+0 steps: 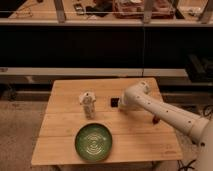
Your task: Push the eraser across the table
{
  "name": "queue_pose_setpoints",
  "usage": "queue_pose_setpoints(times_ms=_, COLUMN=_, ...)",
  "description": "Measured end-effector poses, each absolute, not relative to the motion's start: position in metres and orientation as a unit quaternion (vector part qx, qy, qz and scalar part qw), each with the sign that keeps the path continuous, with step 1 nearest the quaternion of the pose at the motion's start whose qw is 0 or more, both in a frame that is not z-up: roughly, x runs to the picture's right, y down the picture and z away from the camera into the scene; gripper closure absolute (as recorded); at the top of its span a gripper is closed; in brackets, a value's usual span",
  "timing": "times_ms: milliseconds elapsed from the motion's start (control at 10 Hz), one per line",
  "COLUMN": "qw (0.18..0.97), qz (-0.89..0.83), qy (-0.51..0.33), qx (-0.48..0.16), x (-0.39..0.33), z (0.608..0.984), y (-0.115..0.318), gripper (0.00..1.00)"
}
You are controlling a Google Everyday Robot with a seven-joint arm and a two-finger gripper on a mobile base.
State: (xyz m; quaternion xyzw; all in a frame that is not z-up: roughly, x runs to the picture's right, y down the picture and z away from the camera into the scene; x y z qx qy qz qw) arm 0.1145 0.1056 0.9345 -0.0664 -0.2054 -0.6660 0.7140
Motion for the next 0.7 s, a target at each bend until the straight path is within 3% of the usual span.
queue_pose_setpoints(times_ms=700, qw=0.721, qz=-0.663, qy=-0.194, qx=-0.056, x=0.115, z=0.955, y=0.073, gripper=1.0)
